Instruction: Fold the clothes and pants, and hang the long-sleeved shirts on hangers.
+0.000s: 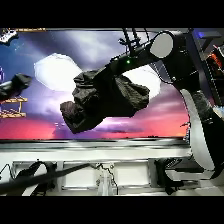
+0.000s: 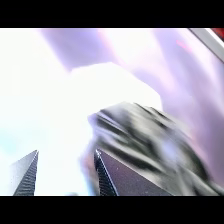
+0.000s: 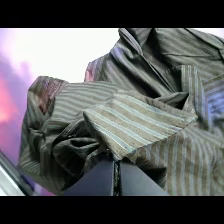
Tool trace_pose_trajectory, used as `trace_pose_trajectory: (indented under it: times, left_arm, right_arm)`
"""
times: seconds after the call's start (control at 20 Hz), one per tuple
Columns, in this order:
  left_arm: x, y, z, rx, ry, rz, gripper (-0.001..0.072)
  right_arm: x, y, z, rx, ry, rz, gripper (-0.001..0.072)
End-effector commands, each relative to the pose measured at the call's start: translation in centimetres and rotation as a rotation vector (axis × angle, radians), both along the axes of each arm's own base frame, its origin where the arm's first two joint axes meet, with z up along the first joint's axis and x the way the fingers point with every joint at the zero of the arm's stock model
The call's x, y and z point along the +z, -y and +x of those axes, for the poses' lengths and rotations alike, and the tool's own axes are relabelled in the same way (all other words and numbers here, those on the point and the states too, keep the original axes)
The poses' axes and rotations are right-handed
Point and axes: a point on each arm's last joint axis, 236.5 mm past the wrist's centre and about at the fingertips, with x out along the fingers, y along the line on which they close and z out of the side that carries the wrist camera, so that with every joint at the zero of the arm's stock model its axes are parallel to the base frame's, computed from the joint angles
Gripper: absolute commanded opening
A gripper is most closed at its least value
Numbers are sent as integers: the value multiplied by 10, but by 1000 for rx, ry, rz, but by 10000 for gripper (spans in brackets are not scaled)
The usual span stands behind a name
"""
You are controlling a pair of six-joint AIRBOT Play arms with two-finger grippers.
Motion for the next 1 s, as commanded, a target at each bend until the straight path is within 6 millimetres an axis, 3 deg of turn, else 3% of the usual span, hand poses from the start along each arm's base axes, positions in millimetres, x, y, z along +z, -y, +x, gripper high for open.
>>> trace_pose_trajectory:
  times: [0.0,0.15,0.2,0.25,0.4,0.7,0.95]
  left_arm:
    - [-21,-87,-24,166,-86,148,362]
    - [-38,-129,-41,232,-162,238,356]
    - [-43,-142,-48,249,-191,270,291]
    - [-46,-154,-55,263,-219,304,282]
    - [-55,-188,-70,255,-354,411,309]
    - [-72,-230,-59,209,-533,454,308]
    - [-93,-263,-66,188,-661,552,307]
  right_arm:
    - [2,-1,5,28,51,-9,32]
    - [6,-3,10,31,80,-2,32]
    - [7,-3,11,33,89,-1,32]
    - [8,-4,12,34,97,1,32]
    - [8,-4,13,52,119,-8,32]
    - [2,-4,17,54,133,-13,31]
    - [1,-4,15,58,123,-14,31]
